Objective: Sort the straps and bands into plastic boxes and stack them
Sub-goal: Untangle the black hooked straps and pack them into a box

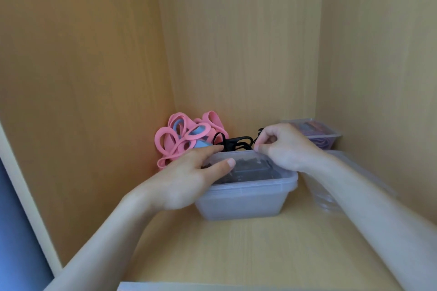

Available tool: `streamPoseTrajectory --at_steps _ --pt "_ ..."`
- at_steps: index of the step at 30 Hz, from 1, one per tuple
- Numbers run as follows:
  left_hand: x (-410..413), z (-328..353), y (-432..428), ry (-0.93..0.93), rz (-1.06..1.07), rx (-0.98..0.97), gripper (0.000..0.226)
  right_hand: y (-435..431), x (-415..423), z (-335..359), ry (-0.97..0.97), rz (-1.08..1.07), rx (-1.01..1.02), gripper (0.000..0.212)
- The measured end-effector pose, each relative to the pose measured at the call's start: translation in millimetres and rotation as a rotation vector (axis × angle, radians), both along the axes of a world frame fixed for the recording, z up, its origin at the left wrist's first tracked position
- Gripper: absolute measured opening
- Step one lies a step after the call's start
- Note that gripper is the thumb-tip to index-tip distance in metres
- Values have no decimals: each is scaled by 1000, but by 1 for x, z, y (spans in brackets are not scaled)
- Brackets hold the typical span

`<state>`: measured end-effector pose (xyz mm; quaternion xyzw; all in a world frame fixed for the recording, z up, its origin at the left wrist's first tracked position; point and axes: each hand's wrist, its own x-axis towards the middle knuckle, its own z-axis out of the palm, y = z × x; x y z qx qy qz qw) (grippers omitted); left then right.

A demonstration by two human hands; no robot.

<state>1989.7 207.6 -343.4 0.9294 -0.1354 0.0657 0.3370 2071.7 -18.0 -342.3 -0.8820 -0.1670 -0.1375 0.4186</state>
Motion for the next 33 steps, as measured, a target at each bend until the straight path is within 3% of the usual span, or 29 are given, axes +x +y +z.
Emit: streamPoseTrajectory --at_steps 6,13,21,24,27,31,33 --pt "8 2 -6 -4 -2 57 83 -1 2 1 -17 -43 -28 25" --pt "26 15 -22 80 -184 174 85 -13 -1 8 -123 -119 -222 23" --pt "41 21 -23 188 -177 249 112 -9 -8 20 -162 -123 -468 19" --pt "47 28 -26 212 -167 311 112 -10 -2 17 -67 -66 -346 25" --pt "55 27 -30 196 -169 285 110 -11 0 11 96 35 -88 36" --pt "63 13 -22 170 -288 -33 77 -18 1 6 236 106 90 40" --pt "66 8 -17 158 -273 -246 72 -22 0 5 301 137 146 37"
